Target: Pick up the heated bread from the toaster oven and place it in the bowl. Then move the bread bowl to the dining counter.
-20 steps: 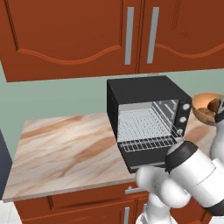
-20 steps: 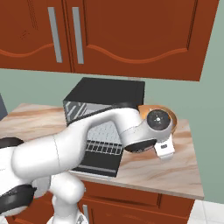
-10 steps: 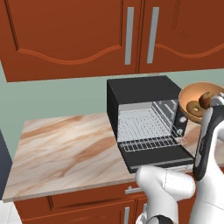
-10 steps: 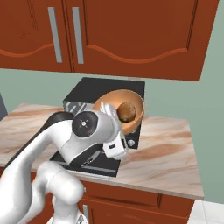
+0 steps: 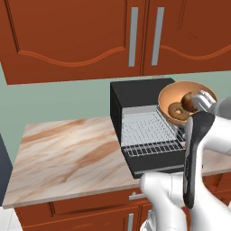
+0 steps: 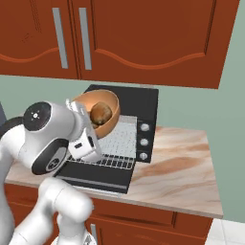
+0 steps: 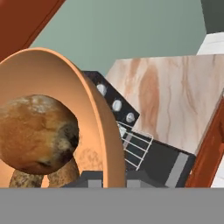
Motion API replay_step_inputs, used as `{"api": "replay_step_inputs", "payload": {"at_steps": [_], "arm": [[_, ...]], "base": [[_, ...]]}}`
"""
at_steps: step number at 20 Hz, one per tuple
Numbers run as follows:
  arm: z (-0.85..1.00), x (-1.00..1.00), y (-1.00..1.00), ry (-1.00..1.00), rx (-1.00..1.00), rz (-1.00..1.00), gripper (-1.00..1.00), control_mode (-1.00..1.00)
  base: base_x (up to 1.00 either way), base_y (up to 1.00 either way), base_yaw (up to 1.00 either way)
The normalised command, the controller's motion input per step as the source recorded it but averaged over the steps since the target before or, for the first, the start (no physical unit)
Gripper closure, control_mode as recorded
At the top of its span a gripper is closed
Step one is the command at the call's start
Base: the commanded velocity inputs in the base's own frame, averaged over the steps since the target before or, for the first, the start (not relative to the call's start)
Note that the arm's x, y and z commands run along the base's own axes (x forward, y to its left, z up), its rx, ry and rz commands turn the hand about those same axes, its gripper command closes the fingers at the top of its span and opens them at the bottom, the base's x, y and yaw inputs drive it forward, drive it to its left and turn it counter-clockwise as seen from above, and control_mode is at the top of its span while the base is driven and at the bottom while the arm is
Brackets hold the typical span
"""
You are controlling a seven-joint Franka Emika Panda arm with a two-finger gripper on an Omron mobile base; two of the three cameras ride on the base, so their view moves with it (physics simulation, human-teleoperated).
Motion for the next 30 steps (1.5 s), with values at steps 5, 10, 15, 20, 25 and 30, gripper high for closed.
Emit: {"api": "replay_step_inputs", "payload": {"at_steps": [5, 10, 15, 20, 25, 30], "arm": [[-0.01, -0.11, 0.08, 0.0, 0.0, 0.05, 1.0, 1.0], [0.0, 0.0, 0.0, 0.0, 0.0, 0.0, 1.0, 1.0], [0.0, 0.0, 0.0, 0.0, 0.0, 0.0, 1.0, 1.0], [0.0, 0.0, 0.0, 0.0, 0.0, 0.0, 1.0, 1.0], [0.0, 0.0, 0.0, 0.0, 0.0, 0.0, 1.0, 1.0], [0.0, 0.0, 0.0, 0.0, 0.0, 0.0, 1.0, 1.0]], "base": [[-0.8, -0.02, 0.49], [-0.62, -0.06, 0.94], [-0.08, 0.0, 1.0], [-0.07, 0.15, 1.0], [-0.02, 0.48, 0.92], [0.0, 0.58, 0.87]]}}
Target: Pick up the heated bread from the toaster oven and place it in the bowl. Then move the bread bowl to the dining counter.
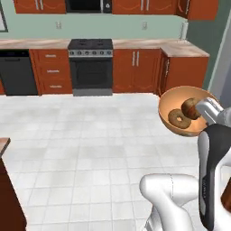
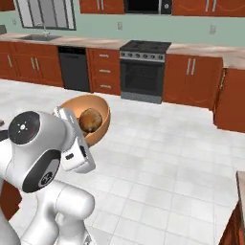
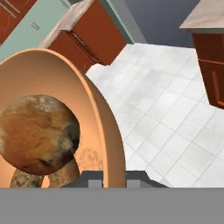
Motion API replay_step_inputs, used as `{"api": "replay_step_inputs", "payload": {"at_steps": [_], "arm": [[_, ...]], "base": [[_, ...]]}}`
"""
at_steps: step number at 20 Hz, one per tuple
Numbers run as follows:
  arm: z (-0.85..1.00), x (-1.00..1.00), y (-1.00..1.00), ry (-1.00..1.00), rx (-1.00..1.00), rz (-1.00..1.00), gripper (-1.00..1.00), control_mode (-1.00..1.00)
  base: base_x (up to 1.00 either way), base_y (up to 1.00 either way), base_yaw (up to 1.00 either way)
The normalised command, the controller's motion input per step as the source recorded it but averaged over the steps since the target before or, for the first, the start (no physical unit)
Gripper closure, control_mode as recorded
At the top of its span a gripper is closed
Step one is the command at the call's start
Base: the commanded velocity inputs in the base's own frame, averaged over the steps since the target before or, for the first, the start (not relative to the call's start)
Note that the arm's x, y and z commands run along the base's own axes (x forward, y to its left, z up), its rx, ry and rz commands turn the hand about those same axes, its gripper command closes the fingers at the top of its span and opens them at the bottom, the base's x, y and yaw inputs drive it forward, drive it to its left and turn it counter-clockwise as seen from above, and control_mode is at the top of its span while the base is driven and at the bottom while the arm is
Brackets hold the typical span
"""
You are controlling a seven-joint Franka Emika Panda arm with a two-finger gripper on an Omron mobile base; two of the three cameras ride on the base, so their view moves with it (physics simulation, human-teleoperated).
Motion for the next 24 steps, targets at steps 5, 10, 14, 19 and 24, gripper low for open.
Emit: {"api": "replay_step_inputs", "payload": {"at_steps": [5, 10, 14, 19, 24], "arm": [[0.0, 0.0, 0.0, 0.0, 0.0, 0.0, 1.0, 1.0], [0.0, 0.0, 0.0, 0.0, 0.0, 0.0, 1.0, 1.0], [0.0, 0.0, 0.0, 0.0, 0.0, 0.0, 1.0, 1.0], [0.0, 0.0, 0.0, 0.0, 0.0, 0.0, 1.0, 1.0], [0.0, 0.0, 0.0, 0.0, 0.0, 0.0, 1.0, 1.0]], "base": [[0.05, 0.55, 0.83], [0.93, 0.16, 0.53], [1.0, -0.25, 0.25], [0.67, -0.3, 0.67], [0.04, -0.01, 1.0]]}}
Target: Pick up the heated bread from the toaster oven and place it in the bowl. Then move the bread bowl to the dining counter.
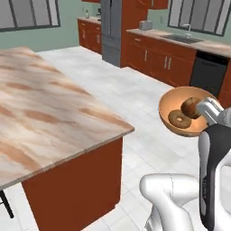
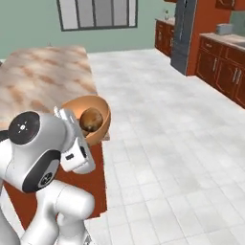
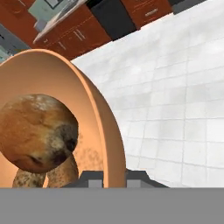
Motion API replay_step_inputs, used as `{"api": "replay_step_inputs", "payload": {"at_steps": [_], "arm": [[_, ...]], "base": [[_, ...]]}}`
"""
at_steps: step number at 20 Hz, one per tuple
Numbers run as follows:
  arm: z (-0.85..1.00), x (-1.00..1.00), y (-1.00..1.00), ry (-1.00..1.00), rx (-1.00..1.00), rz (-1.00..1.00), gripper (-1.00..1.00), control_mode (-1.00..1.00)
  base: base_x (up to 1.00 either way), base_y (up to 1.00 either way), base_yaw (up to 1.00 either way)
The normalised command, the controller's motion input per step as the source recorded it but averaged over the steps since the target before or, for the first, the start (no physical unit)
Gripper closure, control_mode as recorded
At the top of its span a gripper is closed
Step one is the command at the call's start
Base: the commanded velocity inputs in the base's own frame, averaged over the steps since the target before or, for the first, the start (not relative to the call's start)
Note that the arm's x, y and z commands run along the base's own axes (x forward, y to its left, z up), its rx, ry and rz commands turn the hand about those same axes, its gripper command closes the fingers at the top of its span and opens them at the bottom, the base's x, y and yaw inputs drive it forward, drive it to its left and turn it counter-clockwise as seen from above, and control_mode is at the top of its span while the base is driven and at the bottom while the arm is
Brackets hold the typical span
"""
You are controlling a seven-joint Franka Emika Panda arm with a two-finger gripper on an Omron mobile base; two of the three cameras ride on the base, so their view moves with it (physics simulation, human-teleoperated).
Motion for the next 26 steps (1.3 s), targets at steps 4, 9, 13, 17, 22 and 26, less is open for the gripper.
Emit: {"api": "replay_step_inputs", "payload": {"at_steps": [4, 9, 13, 17, 22, 26], "arm": [[0.0, 0.0, 0.0, 0.0, 0.0, 0.0, 1.0, 1.0], [0.0, 0.0, 0.0, 0.0, 0.0, 0.0, 1.0, 1.0], [0.0, 0.0, 0.0, 0.0, 0.0, 0.0, 1.0, 1.0], [0.0, 0.0, 0.0, 0.0, 0.0, 0.0, 1.0, 1.0], [-0.05, 0.8, 0.0, 0.1, 0.09, 0.0, 1.0, -1.0], [-0.17, 1.0, 0.0, 0.19, 0.21, 0.02, 1.0, -1.0]], "base": [[0.08, 0.03, 0.97], [0.11, 0.5, 0.71], [0.46, 0.45, 0.17], [0.87, 0.04, 0.04], [0.17, 0.0, 0.0], [0.0, 0.0, 0.0]]}}
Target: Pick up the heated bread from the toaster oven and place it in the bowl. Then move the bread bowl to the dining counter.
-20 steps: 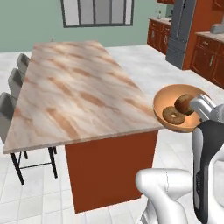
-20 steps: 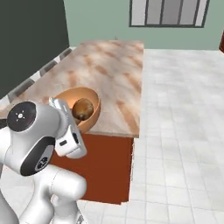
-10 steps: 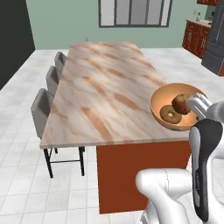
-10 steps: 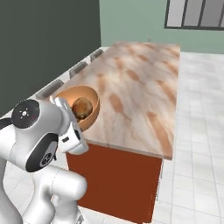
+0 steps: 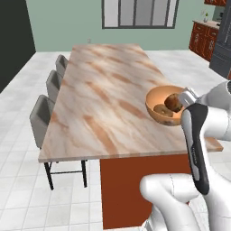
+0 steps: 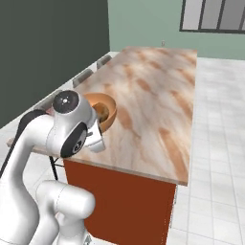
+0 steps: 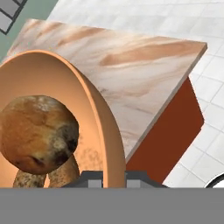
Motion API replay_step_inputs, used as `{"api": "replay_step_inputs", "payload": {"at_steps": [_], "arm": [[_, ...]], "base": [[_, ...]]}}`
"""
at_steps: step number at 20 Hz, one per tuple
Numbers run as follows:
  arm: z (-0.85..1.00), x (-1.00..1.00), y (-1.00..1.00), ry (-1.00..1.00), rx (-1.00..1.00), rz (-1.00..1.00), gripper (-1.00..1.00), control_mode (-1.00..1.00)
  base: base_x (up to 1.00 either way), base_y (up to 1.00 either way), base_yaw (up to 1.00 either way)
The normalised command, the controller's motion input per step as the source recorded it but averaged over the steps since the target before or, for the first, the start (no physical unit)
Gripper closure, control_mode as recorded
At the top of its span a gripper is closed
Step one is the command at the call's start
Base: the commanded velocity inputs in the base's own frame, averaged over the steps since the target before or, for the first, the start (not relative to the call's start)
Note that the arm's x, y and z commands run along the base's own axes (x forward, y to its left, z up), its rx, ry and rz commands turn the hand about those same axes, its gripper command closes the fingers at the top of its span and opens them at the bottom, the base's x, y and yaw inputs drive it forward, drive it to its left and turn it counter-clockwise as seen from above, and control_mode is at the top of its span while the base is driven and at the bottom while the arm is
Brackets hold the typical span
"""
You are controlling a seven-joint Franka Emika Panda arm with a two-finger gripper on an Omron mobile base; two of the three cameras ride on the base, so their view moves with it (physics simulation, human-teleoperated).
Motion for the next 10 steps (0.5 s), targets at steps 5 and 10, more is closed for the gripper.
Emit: {"api": "replay_step_inputs", "payload": {"at_steps": [5, 10], "arm": [[-0.54, 1.0, 0.19, 0.12, 0.14, 0.0, 1.0, -1.0], [-0.62, 1.0, 0.43, 0.0, 0.0, 0.0, 1.0, -1.0]], "base": [[0.0, 0.0, 0.0], [0.0, 0.0, 0.0]]}}
